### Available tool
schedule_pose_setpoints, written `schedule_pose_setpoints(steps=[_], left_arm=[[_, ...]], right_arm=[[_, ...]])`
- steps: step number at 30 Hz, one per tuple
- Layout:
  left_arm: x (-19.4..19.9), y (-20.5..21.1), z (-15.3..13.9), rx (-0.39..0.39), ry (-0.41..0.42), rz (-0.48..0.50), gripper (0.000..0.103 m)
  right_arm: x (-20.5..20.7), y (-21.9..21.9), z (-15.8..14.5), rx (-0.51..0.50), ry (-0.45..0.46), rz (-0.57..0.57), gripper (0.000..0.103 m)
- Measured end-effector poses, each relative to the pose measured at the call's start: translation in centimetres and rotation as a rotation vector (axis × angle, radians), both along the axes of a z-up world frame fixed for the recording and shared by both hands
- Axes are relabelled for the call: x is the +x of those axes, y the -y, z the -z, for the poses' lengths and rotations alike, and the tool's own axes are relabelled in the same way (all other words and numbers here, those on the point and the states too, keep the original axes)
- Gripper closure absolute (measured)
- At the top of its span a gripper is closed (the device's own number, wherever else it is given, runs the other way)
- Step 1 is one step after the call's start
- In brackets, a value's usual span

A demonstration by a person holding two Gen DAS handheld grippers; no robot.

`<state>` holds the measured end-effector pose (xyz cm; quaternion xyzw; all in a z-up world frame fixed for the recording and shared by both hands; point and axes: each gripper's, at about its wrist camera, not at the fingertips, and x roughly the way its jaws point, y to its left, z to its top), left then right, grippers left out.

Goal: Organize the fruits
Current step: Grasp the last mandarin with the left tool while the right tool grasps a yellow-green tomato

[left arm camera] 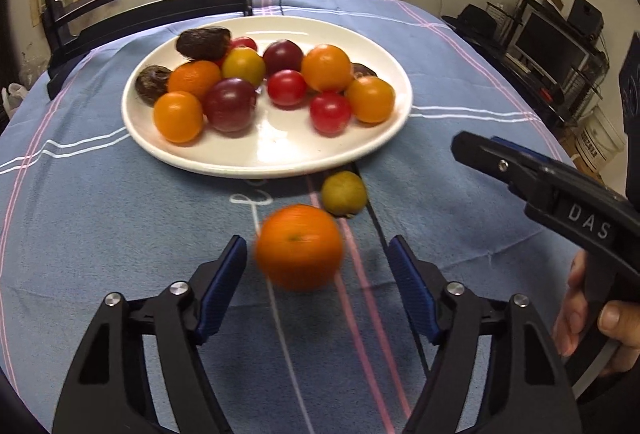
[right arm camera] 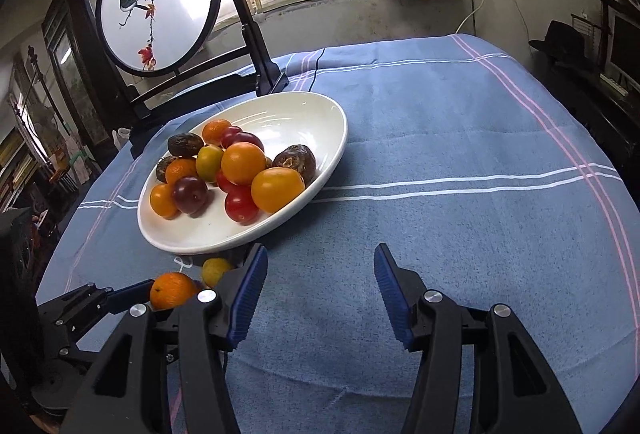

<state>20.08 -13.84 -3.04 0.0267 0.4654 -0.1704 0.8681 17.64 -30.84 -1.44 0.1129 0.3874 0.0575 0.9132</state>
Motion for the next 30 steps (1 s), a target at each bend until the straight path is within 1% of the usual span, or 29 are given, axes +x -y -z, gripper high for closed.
schedule_pose_setpoints(steps=[1,2,3,4,8,12,16,18,22,25,27,30], left_arm=[[0.1,0.2,0.4,0.015,-0.001,-0.002,0.04],[0.3,0.2,0.8,0.02,-0.01,-0.002,0.049],[0.3,0.2,0.9,0.024,0.004,-0.004,0.051],[0.3,0.3,0.9,0.027,0.019,0.008,0.06],[0.4,-0.4,0.6,0.004,-0.002,0.01,0.061],[-0.4,-1.7,-0.7,0.028,0.054,0.015,0.061],[-0.6,-4.2,-1.6,0.037,0.08,-0.009,0.061],[-0.4,-5.4,-1.8,0.033,0.083,-0.029,0.061],[0.4,-7.3,-1.6,-0.008,0.066,-0.072,0.061],[0.7,-7.9,-1.2,-0.009,0.066,-0.079,0.061],[0.7,-8.3,-1.0,-0.009,0.062,-0.081,0.061],[0.9,-8.7,-1.0,-0.022,0.055,-0.088,0.061]], right_arm=[[0.0,0.0,0.0,-0.001,0.0,-0.001,0.047],[0.0,-0.1,0.0,-0.002,0.0,-0.001,0.047],[0.0,-0.1,0.0,-0.002,-0.002,-0.002,0.047],[0.1,-0.1,0.1,-0.002,-0.004,-0.004,0.047],[0.0,-0.7,0.2,-0.016,-0.005,-0.036,0.047],[0.0,-2.1,0.6,-0.043,-0.025,-0.088,0.047],[-0.1,-4.1,1.1,-0.081,-0.042,-0.156,0.047],[-0.2,-5.3,1.4,-0.107,-0.051,-0.191,0.047],[-0.2,-8.2,1.3,-0.156,-0.047,-0.263,0.047],[0.2,-10.1,1.6,-0.233,-0.059,-0.285,0.047],[0.8,-10.7,1.9,-0.244,-0.072,-0.287,0.05],[1.7,-11.2,2.3,-0.264,-0.091,-0.276,0.063]])
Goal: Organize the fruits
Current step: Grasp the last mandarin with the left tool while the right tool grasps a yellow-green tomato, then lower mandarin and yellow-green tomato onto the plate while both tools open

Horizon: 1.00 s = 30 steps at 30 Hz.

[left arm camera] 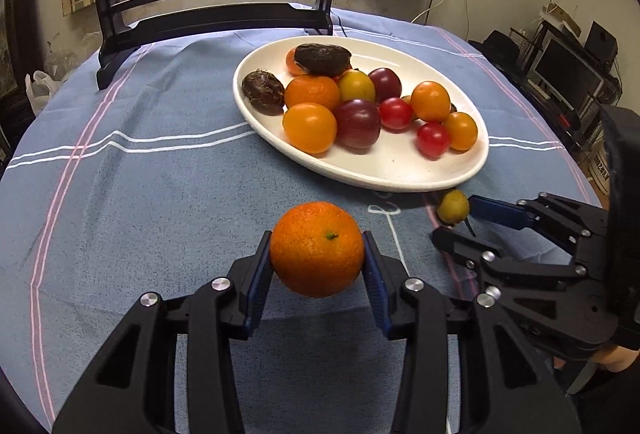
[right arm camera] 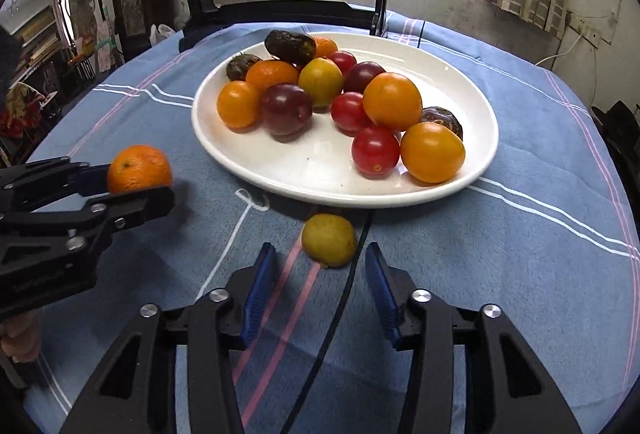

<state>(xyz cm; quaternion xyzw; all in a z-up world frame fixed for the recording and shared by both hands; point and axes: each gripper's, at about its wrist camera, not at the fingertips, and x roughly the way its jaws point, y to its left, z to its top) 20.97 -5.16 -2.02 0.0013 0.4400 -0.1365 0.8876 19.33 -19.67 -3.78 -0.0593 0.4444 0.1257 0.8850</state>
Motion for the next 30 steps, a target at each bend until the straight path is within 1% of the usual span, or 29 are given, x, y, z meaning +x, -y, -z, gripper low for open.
schedule_pose_setpoints(steps=[2,6,9,12,16,20,22,26,30], left_arm=[[-0.1,-0.1,-0.1,-0.001,0.003,-0.004,0.061],[-0.2,-0.1,-0.3,0.007,0.016,-0.008,0.061],[-0.4,0.2,-0.6,0.019,0.021,-0.009,0.061],[-0.7,0.5,-1.2,0.025,0.03,-0.008,0.061],[-0.2,1.3,-2.3,0.04,0.039,0.01,0.061],[1.3,2.4,-4.2,0.054,0.072,0.018,0.061],[2.4,3.0,-5.0,0.049,0.087,0.018,0.061],[4.9,4.0,-6.0,0.03,0.1,0.006,0.061],[7.6,4.6,-5.8,0.018,0.087,-0.013,0.061]], right_arm=[[0.5,-0.2,0.1,0.003,-0.003,0.004,0.074],[0.3,0.0,-0.2,0.008,0.004,0.016,0.074],[-0.8,0.1,-0.8,0.026,0.024,0.002,0.074],[-1.8,0.7,-2.2,0.052,0.058,-0.005,0.075],[-1.9,1.6,-4.2,0.079,0.119,-0.001,0.075],[-0.2,2.6,-6.1,0.098,0.176,0.021,0.075],[1.1,3.0,-6.5,0.109,0.184,0.031,0.075],[4.0,3.7,-6.5,0.132,0.187,0.061,0.075],[6.2,3.9,-5.8,0.134,0.174,0.078,0.075]])
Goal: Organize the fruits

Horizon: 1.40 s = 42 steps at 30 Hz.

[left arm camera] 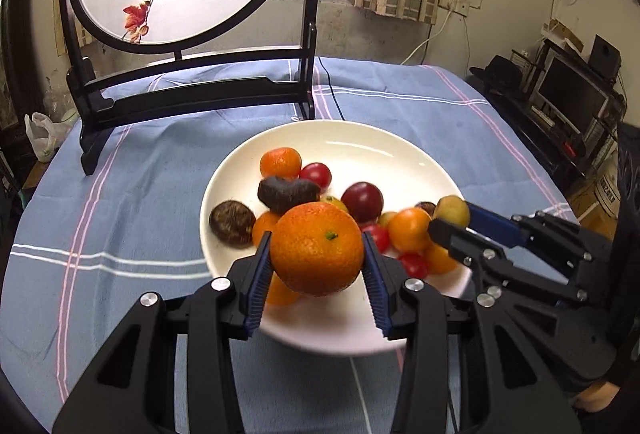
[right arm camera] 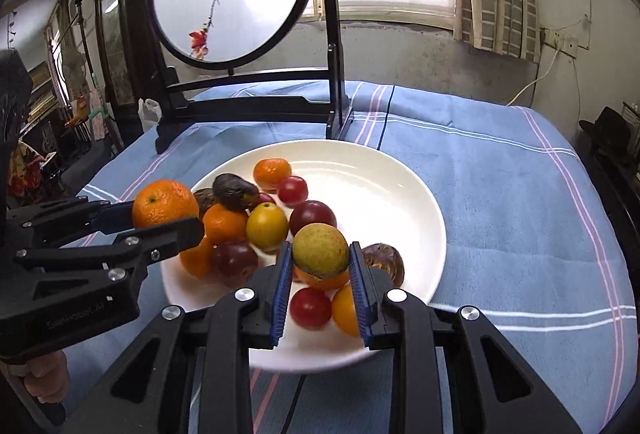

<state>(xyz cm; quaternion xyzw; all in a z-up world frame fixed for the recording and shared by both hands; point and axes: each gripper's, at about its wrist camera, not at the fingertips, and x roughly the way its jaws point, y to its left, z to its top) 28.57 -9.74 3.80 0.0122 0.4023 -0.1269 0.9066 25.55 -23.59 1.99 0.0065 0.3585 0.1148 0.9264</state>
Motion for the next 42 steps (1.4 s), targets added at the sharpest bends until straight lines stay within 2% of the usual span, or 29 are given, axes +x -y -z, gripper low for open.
schedule_pose_setpoints(steps=[9,12,13,14,16,17,19,21,23,31,38,42], left_arm=[[4.1,1.0,1.3,0.019,-0.026,-0.041,0.061],[4.4,1.4,1.7,0.031,-0.035,-0.06,0.058],[4.3,1.3,1.7,0.037,-0.029,-0.079,0.052],[4.2,1.1,1.8,0.039,-0.025,-0.094,0.041],[3.8,0.5,1.7,0.031,-0.019,-0.118,0.026],[3.5,0.3,1.5,0.026,-0.008,-0.124,0.021],[2.7,0.1,1.2,0.033,0.009,-0.127,0.019],[1.9,0.1,1.1,0.038,0.015,-0.122,0.017],[0.8,0.1,1.0,0.047,0.023,-0.119,0.015],[-4.0,-0.7,1.1,0.031,0.025,-0.117,0.012],[-8.3,-1.2,1.9,0.082,0.037,-0.108,0.011],[-9.4,-2.0,2.6,0.077,0.022,-0.116,0.01]], right_arm=[[3.2,0.6,1.2,0.021,-0.015,0.046,0.075],[3.8,0.6,1.6,0.032,-0.03,0.045,0.068],[3.7,0.8,1.6,0.023,-0.024,0.066,0.062],[3.5,1.1,1.6,0.026,-0.021,0.08,0.06],[3.0,2.0,1.5,0.057,-0.026,0.087,0.055],[2.7,2.3,1.4,0.058,-0.031,0.093,0.054],[1.9,2.6,1.5,0.043,-0.039,0.1,0.053],[0.9,2.7,1.7,0.02,-0.056,0.102,0.049],[-0.3,2.9,1.8,0.005,-0.058,0.114,0.036],[-5.1,2.7,2.0,-0.02,-0.099,0.121,0.027],[-9.2,0.9,2.6,-0.031,-0.115,0.089,0.024],[-10.7,0.2,3.1,-0.033,-0.12,0.075,0.024]])
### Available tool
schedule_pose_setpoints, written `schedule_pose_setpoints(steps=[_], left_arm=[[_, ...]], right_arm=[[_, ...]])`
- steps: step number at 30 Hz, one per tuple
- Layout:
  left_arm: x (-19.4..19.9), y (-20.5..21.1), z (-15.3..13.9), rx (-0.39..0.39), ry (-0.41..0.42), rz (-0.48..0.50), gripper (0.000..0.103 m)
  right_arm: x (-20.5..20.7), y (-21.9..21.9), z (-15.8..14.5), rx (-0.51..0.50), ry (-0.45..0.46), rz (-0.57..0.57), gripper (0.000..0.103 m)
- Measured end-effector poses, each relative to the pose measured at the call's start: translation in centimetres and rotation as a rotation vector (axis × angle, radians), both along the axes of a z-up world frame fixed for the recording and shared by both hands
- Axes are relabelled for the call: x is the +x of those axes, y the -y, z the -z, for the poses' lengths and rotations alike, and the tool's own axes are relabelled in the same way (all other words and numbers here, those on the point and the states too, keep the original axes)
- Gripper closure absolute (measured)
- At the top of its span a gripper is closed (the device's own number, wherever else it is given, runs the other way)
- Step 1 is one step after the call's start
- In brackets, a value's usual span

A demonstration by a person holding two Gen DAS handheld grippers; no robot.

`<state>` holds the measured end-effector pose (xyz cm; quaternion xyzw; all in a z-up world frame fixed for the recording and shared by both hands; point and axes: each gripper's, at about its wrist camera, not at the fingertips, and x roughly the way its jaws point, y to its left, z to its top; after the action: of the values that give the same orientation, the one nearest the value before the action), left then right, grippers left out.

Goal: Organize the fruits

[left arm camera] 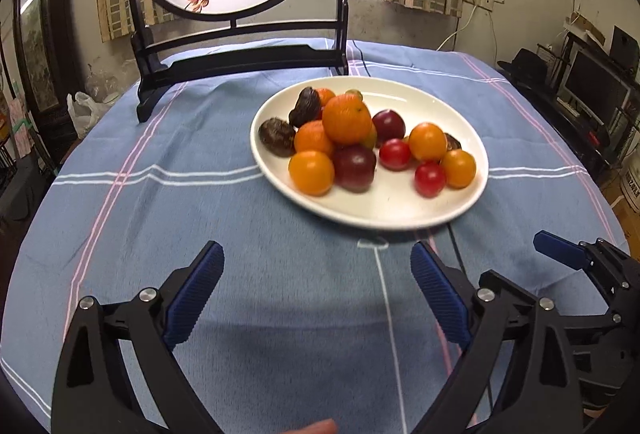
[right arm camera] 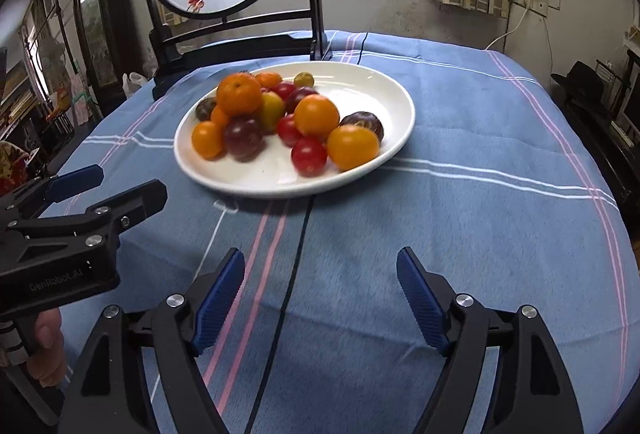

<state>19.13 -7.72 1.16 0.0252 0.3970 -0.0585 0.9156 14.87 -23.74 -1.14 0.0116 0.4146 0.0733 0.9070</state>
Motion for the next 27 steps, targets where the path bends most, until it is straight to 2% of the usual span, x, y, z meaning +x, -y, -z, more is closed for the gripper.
schedule_pose_setpoints(steps=[6,11,18,27], left_arm=[[-0.6,-1.6,1.3,-0.027,-0.01,-0.04,0.01],[-0.5,-2.2,1.5,-0.033,-0.001,-0.053,0.01],[-0.6,-2.0,1.9,-0.035,-0.012,-0.03,0.01],[-1.0,-1.3,2.1,-0.009,-0.017,0.006,0.01]], right_arm=[[-0.9,-0.2,0.4,0.02,0.024,-0.009,0.024],[-1.0,-0.2,1.0,0.037,0.004,-0.042,0.024],[-0.9,0.7,1.1,0.034,-0.007,0.0,0.024],[-1.2,0.3,1.2,0.012,-0.02,-0.01,0.024]])
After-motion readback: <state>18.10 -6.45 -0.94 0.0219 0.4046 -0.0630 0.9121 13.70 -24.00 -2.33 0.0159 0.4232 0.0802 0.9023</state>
